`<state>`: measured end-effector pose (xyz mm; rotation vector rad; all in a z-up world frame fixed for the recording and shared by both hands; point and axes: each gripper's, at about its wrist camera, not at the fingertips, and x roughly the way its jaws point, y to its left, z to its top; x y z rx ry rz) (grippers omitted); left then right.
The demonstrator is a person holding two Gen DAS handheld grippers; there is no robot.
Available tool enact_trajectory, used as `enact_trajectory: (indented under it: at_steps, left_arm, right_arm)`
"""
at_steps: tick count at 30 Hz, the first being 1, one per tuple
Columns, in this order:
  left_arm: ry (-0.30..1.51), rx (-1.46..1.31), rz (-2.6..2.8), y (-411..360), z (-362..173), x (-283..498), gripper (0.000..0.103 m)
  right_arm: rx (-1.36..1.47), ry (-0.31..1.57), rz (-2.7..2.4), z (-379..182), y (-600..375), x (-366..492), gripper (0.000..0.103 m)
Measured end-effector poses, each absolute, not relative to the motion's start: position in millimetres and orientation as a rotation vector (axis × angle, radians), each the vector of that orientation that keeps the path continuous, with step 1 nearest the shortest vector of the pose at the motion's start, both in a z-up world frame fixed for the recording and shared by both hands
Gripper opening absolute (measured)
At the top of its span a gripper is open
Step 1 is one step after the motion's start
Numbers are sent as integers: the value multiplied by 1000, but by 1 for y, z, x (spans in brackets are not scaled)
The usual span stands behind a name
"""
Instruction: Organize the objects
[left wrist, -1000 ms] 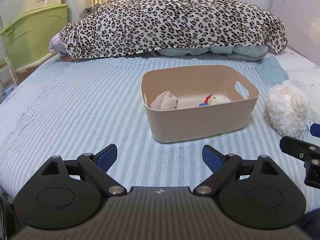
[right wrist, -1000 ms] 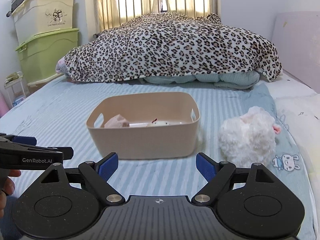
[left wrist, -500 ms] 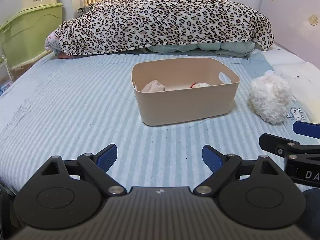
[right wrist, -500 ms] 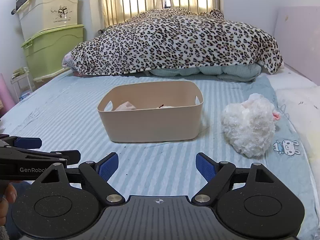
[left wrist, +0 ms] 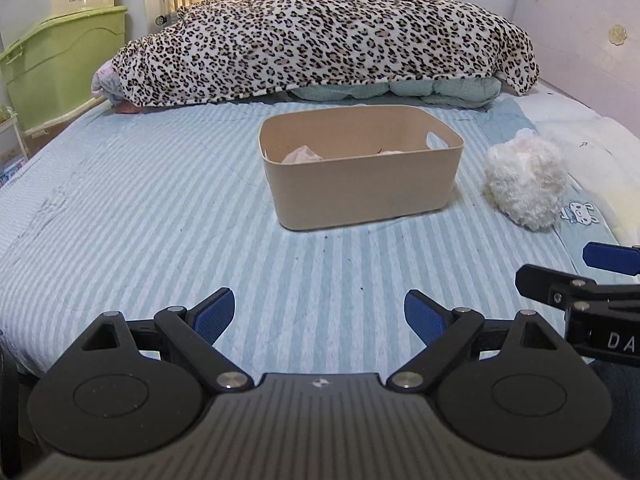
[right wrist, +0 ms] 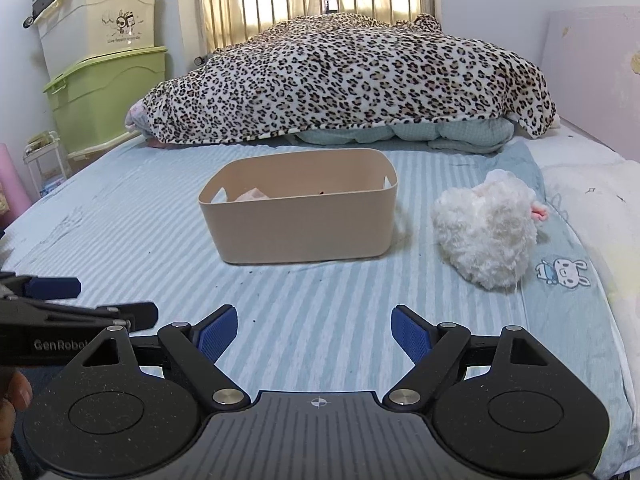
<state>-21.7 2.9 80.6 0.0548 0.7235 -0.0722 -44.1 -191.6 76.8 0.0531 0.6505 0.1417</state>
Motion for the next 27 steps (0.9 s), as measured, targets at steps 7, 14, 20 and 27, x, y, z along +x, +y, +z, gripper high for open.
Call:
enact_trajectory:
  at_steps: [7,14,20,27]
  left_arm:
    - [735,53,-77,3,77,-27,92]
    - [723,38,-62,7,80,-31,92]
    - [725,38,-70,7,82,-31,92]
    - [738,35,-78,7,80,-30,92]
  right_arm:
    - [70,651,143,78,-196,-48,85]
    - [62,654,145,77,-196,-49,85]
    - [70,655,140,74,-196,-49,85]
    - [68,656,140,73,-197,-50,85]
